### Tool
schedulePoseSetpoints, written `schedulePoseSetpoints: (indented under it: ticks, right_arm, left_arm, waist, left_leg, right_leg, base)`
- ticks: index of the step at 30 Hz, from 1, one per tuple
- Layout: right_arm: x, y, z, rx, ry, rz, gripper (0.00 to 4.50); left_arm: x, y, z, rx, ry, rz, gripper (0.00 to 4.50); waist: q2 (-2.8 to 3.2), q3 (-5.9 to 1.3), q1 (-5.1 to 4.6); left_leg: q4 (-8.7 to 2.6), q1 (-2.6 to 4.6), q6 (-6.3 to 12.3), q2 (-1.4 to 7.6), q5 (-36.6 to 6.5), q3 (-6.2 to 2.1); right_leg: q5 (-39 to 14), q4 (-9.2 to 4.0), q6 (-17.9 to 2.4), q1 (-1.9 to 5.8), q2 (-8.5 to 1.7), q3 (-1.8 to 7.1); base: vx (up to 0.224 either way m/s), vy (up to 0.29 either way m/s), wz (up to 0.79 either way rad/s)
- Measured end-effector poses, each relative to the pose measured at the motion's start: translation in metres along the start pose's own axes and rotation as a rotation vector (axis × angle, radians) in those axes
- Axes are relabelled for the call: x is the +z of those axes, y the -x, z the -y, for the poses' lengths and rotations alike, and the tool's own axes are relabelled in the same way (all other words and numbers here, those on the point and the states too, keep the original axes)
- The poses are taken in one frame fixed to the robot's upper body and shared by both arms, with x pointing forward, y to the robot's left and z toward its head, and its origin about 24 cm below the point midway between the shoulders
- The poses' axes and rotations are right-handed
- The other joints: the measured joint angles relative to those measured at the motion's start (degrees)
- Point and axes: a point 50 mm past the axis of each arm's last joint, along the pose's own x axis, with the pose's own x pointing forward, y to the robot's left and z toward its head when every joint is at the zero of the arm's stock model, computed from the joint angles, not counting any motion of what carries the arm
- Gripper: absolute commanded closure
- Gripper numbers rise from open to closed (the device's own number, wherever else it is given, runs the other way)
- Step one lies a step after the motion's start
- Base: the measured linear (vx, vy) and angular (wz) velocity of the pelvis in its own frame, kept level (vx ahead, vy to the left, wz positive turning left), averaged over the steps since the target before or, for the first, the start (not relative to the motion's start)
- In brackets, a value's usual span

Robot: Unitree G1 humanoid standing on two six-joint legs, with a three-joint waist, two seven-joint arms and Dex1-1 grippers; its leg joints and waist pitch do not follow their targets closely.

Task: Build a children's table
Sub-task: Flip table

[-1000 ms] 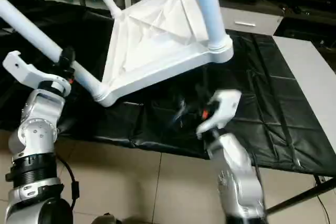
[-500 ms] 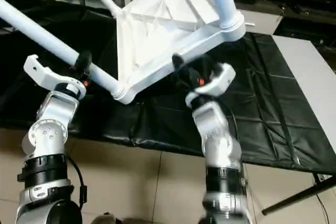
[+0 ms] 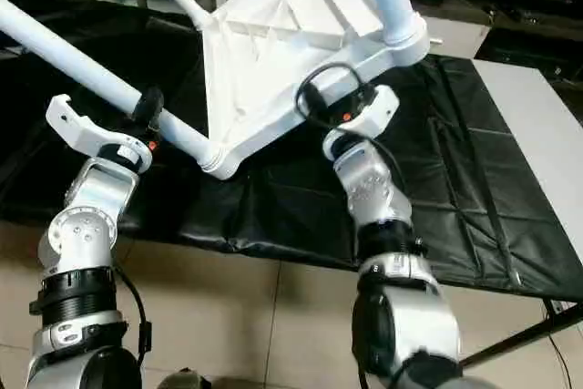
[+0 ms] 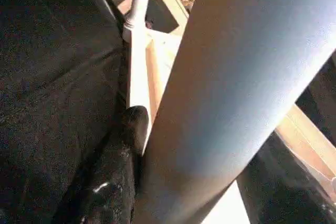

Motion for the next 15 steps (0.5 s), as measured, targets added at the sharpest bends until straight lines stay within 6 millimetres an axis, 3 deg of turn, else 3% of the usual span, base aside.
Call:
schedulePoseSetpoints:
  ticks: [6,15]
  right_arm:
    - [0.0049,-0.0033,-0.0044,0.083,-0.004,0.03,0.78]
    - [0.0089,-0.0016,0.0024,0.11,-0.05,0.053,1.57]
  left_arm:
    - [-0.0004,0.0,0.0003,-0.004,0.006,-0.007,2.26]
    - [0.0029,0.0,-0.0016,0.0,-0.005,-0.004,2.28]
  waist:
    - [-0.2,0.11,0.0]
    - [-0.44,0.26,0.0]
  left_leg:
    - [0.15,-0.26,0.54,0.07,0.22,0.69]
    - [0.16,-0.36,1.06,0.19,0.51,0.93]
  right_leg:
    - [-0.13,0.44,-0.22,-0.38,-0.45,0.02]
    - [0.11,0.47,-0.49,-0.47,-0.52,-0.02]
  base:
    - [0.0,0.0,0.0]
    - [0.0,0.0,0.0]
